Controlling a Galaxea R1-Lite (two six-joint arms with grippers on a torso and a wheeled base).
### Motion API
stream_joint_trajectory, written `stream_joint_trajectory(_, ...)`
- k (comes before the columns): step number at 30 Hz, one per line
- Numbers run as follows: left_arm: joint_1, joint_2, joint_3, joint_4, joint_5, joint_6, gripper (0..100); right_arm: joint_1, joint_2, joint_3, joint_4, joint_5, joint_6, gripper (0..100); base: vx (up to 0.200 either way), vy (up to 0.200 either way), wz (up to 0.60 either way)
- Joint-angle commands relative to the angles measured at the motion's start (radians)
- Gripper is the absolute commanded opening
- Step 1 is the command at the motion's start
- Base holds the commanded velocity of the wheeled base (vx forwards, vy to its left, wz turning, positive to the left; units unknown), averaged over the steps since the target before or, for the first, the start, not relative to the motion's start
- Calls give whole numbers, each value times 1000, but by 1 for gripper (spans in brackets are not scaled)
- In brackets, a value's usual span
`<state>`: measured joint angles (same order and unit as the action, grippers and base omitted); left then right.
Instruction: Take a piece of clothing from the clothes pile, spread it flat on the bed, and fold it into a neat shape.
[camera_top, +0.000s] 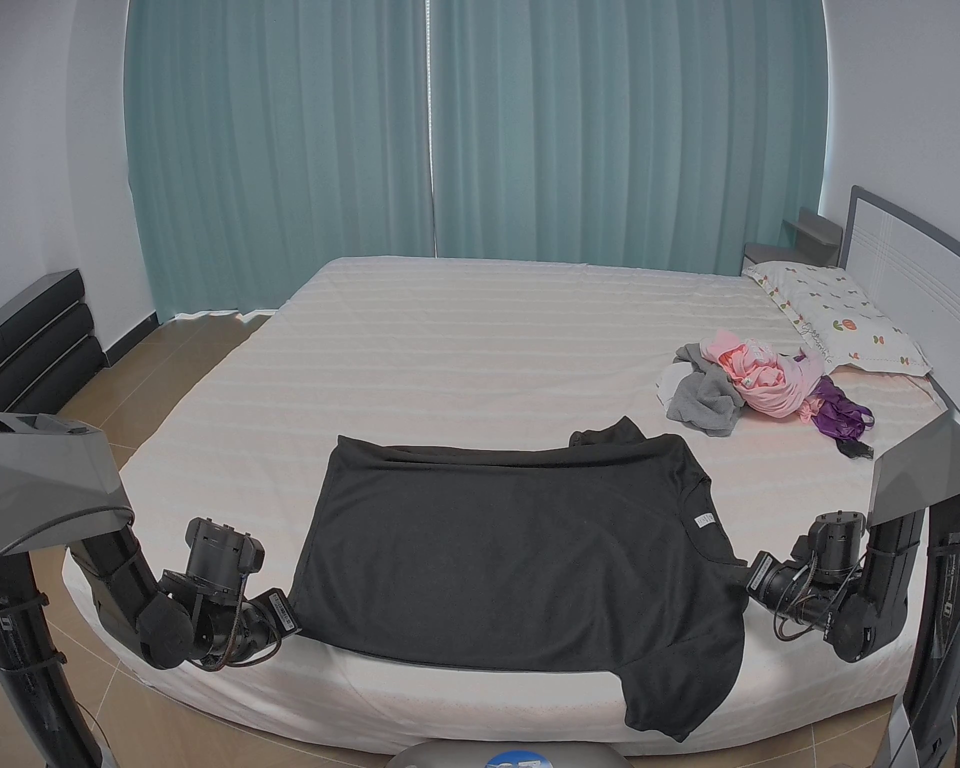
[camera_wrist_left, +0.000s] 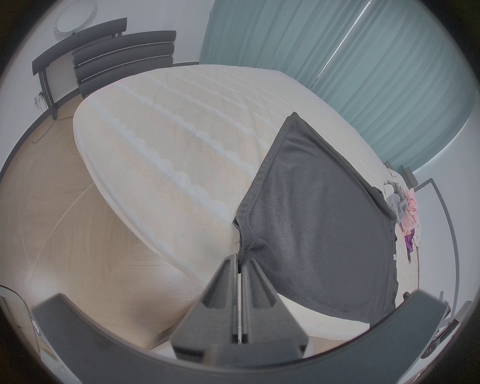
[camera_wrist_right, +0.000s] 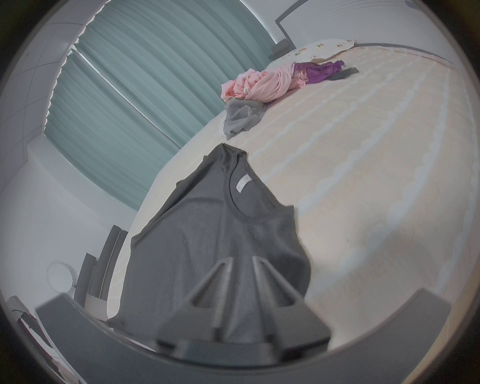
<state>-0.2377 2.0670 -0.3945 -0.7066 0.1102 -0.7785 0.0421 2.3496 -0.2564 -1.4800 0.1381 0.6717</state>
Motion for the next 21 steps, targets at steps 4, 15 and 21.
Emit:
stream_joint_trajectory(4, 0, -5, 2, -1, -1, -4, 0, -16, -23, 109, -16, 32, -1, 100, 0, 0, 0)
stream_joint_trajectory(15, -2, -4, 2, -1, -1, -4, 0, -16, 53, 120, -17, 55, -3, 100, 0, 0, 0)
stream_joint_trajectory(21, -2, -4, 3, -1, -1, -4, 0, -15, 79, 65, -19, 57, -3, 0, 0, 0, 0)
